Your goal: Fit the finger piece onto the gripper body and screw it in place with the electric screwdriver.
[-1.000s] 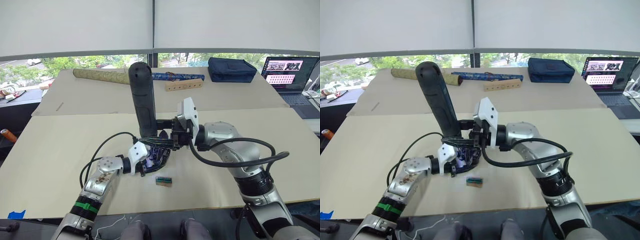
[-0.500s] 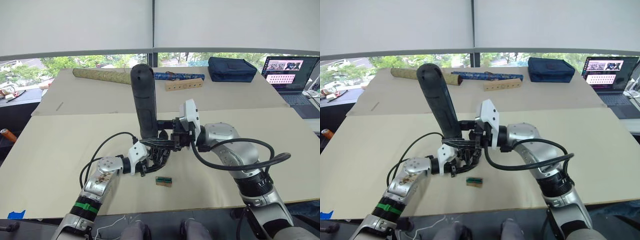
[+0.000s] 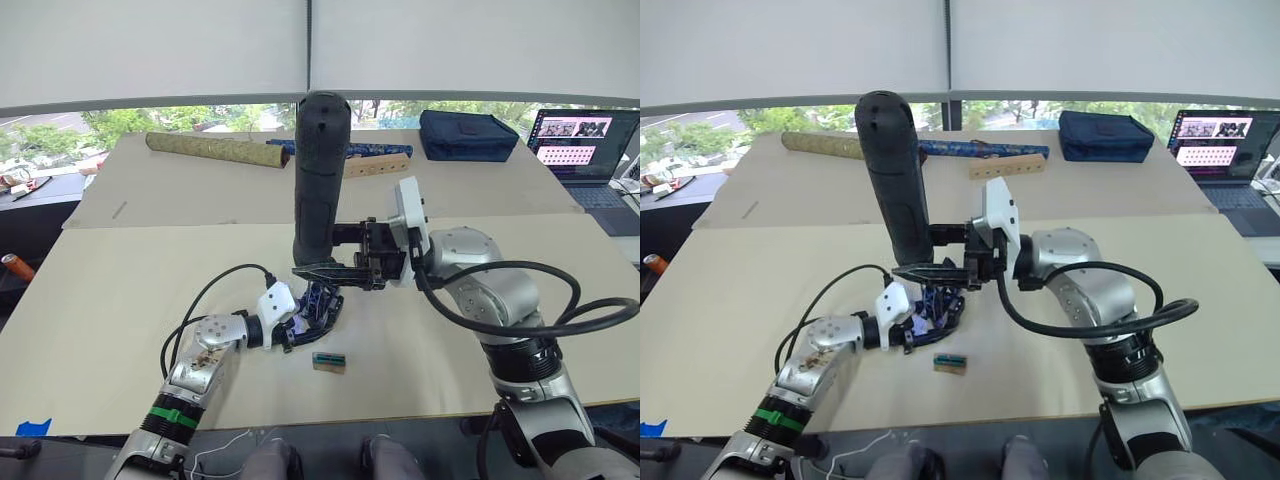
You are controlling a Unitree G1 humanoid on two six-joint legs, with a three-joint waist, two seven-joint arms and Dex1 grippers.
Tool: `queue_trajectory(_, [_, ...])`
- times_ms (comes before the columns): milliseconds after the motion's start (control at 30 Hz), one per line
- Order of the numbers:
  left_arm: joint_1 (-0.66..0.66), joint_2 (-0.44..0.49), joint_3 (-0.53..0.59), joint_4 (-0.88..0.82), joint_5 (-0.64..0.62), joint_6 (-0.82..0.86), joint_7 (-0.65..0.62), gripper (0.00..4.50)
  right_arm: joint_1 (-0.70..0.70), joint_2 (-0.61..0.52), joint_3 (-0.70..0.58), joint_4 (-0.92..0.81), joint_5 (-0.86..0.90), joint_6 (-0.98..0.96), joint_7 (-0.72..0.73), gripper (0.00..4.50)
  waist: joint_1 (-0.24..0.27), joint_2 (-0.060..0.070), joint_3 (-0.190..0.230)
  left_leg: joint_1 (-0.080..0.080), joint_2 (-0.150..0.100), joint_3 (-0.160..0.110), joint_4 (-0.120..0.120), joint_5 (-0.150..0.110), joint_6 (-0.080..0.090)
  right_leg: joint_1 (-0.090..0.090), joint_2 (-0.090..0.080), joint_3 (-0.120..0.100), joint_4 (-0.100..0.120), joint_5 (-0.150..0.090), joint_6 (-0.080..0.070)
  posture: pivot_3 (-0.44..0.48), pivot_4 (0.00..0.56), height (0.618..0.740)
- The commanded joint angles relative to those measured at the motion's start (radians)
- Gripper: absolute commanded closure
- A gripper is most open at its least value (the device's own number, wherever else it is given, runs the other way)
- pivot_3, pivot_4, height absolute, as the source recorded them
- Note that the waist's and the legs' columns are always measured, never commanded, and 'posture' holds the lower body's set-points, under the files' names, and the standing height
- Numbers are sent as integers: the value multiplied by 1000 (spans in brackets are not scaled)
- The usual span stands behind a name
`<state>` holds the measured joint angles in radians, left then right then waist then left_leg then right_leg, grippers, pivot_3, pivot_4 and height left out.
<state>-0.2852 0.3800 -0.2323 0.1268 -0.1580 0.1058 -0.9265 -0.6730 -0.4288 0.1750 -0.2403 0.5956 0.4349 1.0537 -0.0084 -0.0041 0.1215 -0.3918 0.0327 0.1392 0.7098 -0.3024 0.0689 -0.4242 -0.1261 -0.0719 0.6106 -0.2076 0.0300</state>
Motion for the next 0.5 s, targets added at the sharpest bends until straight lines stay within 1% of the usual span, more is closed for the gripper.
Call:
queue_trajectory(33, [25, 0, -23, 52, 28, 18, 9, 2208, -27, -32, -71, -31, 43, 3, 25, 2605, 2, 0, 0, 0, 0, 0, 0, 0, 0, 0, 0, 0, 0, 0, 0, 0, 150, 740])
queue_trajectory(100, [28, -10, -11, 52, -1, 40, 5, 2208, -29, -48, -88, -32, 74, 22, 37, 2605, 5, 0, 0, 0, 0, 0, 0, 0, 0, 0, -1, -1, 0, 0, 0, 0, 150, 740])
queue_trajectory(167, [27, -12, -2, 67, 21, 15, 35, 1165, -30, -65, -109, -41, 112, 40, 60, 2605, 9, 0, 0, 0, -1, 0, 0, 0, 1, 0, -2, -1, 0, 0, 0, 0, 150, 740])
queue_trajectory(233, [30, -10, 3, 77, 28, -2, 40, 342, -32, -73, -135, -57, 163, 62, 72, 2605, 10, 0, 0, 0, -1, 0, 0, -1, 1, 0, -3, -2, 0, 0, 0, 0, 150, 740])
queue_trajectory(267, [33, -7, 8, 81, 24, -7, 36, 15, -35, -76, -151, -68, 195, 79, 71, 2605, 10, 0, 1, 0, -1, 0, 0, -1, 1, 0, -3, -2, 0, 0, 0, 0, 150, 740])
queue_trajectory(400, [47, 9, 19, 98, 21, -32, 24, 15, -48, -80, -199, -112, 298, 138, 53, 2605, 9, 1, 1, 0, 1, -1, 0, -1, 1, 0, -4, -3, 0, 0, 0, 0, 150, 740])
queue_trajectory(500, [54, 12, 21, 105, 22, -42, 22, 15, -59, -71, -208, -131, 335, 165, 25, 2605, 5, 1, 1, 2, 1, -2, -2, -1, 2, 0, -5, -2, 1, 0, -1, 0, 150, 740])
